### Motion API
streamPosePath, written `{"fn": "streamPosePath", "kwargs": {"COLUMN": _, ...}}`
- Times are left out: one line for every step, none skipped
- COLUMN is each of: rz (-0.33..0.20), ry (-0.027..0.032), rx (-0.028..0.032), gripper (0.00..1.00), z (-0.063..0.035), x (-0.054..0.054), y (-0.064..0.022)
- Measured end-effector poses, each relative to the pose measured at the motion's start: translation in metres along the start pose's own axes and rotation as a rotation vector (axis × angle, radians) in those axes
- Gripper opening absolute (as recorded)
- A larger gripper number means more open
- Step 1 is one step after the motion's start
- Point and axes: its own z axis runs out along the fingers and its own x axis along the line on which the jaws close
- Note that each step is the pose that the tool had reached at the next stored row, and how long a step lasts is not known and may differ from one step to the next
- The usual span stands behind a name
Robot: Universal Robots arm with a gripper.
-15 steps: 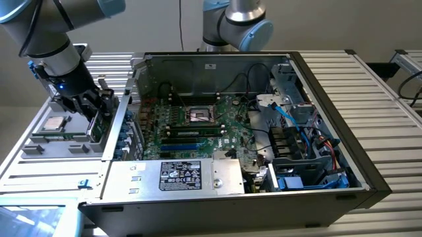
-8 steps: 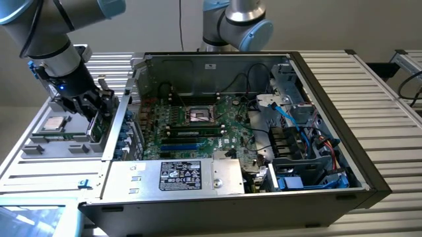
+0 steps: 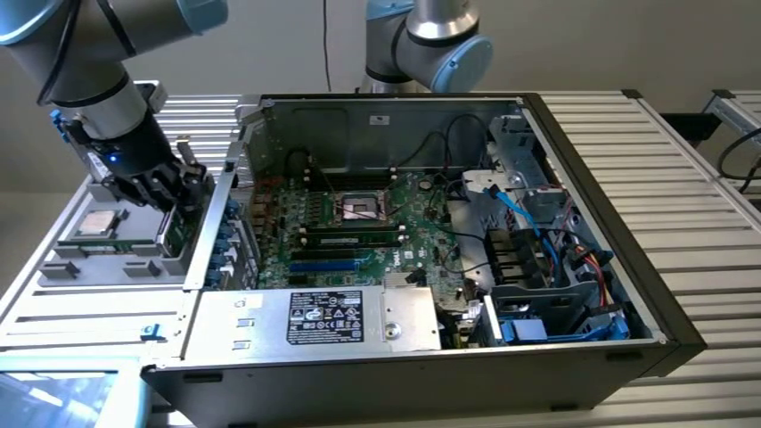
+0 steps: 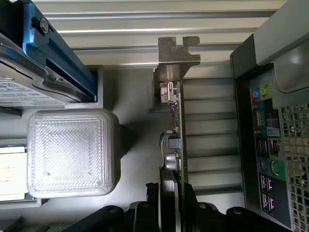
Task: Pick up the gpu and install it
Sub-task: 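Pick up the gpu and move the gpu toward the slot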
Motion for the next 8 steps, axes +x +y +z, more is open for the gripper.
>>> {"fn": "streamPosePath", "kwargs": {"rz": 0.000, "ry": 0.0002, "rx": 0.0000, "gripper": 0.29, "z": 0.0000, "x": 0.0000, "y": 0.0000}}
{"fn": "streamPosePath", "kwargs": {"rz": 0.000, "ry": 0.0003, "rx": 0.0000, "gripper": 0.29, "z": -0.0001, "x": 0.0000, "y": 0.0000}}
{"fn": "streamPosePath", "kwargs": {"rz": 0.000, "ry": 0.0002, "rx": 0.0000, "gripper": 0.29, "z": 0.0000, "x": -0.0001, "y": 0.0000}}
{"fn": "streamPosePath", "kwargs": {"rz": 0.000, "ry": 0.0002, "rx": 0.0000, "gripper": 0.29, "z": 0.0000, "x": -0.0001, "y": 0.0000}}
{"fn": "streamPosePath", "kwargs": {"rz": 0.000, "ry": 0.0002, "rx": -0.0001, "gripper": 0.29, "z": 0.0000, "x": -0.0001, "y": 0.0000}}
{"fn": "streamPosePath", "kwargs": {"rz": 0.000, "ry": 0.0002, "rx": -0.0001, "gripper": 0.29, "z": 0.0000, "x": -0.0001, "y": 0.0000}}
{"fn": "streamPosePath", "kwargs": {"rz": 0.000, "ry": 0.0001, "rx": -0.0001, "gripper": 0.29, "z": 0.0000, "x": -0.0001, "y": 0.0000}}
{"fn": "streamPosePath", "kwargs": {"rz": 0.000, "ry": -0.0001, "rx": -0.0002, "gripper": 0.29, "z": -0.0005, "x": -0.0002, "y": 0.0001}}
